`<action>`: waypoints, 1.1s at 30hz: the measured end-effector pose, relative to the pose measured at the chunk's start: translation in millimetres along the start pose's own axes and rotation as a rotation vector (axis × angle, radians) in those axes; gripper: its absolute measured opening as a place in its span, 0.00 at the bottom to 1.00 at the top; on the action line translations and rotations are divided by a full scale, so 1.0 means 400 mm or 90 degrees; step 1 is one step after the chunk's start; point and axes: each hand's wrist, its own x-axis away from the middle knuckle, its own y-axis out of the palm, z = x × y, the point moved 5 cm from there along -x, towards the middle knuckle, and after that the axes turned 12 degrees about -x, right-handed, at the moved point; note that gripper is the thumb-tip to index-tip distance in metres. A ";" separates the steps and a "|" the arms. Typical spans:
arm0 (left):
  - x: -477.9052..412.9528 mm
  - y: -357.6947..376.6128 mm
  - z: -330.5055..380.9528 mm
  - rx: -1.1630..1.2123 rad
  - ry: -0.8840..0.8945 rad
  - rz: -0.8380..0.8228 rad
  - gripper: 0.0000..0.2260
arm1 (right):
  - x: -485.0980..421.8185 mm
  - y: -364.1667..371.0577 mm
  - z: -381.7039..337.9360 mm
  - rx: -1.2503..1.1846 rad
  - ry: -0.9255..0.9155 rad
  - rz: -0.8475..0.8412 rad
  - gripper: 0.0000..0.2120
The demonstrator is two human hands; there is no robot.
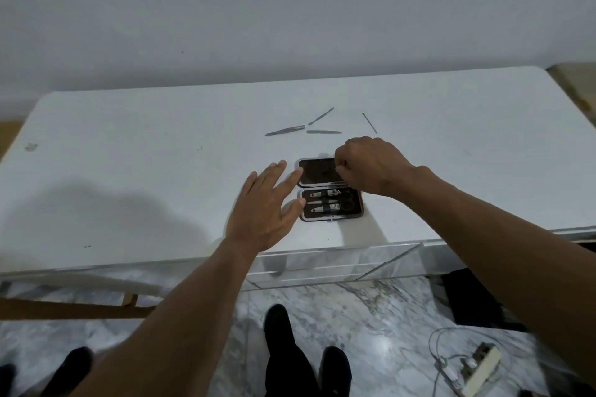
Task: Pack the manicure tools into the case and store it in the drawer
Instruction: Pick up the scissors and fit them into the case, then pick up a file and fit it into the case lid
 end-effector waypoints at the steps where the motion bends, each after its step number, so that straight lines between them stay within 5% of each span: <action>1: -0.001 -0.001 0.000 0.004 -0.002 -0.001 0.26 | -0.023 -0.002 -0.005 0.004 0.005 0.005 0.09; 14: -0.003 -0.004 0.004 0.010 -0.007 -0.004 0.25 | -0.310 0.040 -0.117 0.119 -0.013 0.017 0.14; 33: 0.001 -0.004 0.005 0.021 -0.003 0.006 0.25 | -0.210 -0.013 -0.107 0.026 -0.028 0.055 0.10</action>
